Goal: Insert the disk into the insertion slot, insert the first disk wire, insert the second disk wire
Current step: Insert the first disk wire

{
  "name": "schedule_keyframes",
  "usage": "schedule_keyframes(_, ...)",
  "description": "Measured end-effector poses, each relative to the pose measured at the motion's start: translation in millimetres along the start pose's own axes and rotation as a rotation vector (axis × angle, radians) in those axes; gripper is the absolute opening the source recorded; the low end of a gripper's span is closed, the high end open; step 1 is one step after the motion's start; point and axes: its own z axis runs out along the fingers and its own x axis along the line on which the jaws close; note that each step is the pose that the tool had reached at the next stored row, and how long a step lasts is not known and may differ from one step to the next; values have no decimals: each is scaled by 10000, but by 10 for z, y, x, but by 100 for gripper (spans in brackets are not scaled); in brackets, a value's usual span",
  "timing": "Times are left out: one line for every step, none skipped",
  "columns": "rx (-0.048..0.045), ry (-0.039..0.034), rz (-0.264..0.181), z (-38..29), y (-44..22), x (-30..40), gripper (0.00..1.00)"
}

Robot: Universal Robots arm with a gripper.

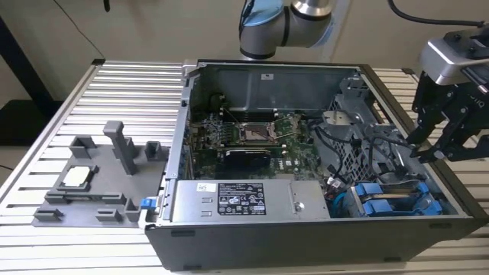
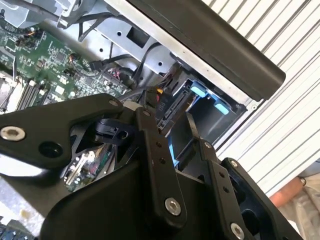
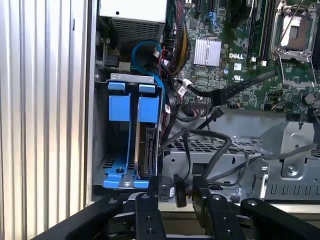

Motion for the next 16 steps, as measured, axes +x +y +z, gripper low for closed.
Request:
schedule_keyframes(-42, -3, 4, 1, -9, 0, 40)
schedule_keyframes(-44, -4, 5, 1, -15, 0, 40)
schedule_keyframes(-45, -4, 5, 2, -19, 0, 40)
schedule_keyframes(-45, -5, 5, 3, -21, 0, 40)
schedule_keyframes(-45, -5, 6, 3, -22, 0, 40)
schedule_keyframes(-44, -4, 6, 5, -23, 1, 40)
schedule_keyframes(-44, -5, 5, 9, -23, 1, 40)
schedule_keyframes(-44, -5, 5, 13, -24, 1, 40)
schedule_keyframes(-44, -4, 5, 16, -24, 2, 40)
schedule_keyframes(-45, -3, 4, 20, -24, 2, 40)
schedule_keyframes(-44, -3, 4, 23, -27, 3, 40)
schedule_keyframes(-45, -3, 3, 26, -30, 3, 40)
schedule_keyframes(-45, -3, 2, 28, -33, 3, 40)
schedule_keyframes(-45, -5, 4, 31, -36, 4, 40)
schedule_keyframes(-45, -3, 3, 32, -39, 4, 40)
schedule_keyframes(-44, -4, 3, 32, -40, 4, 40)
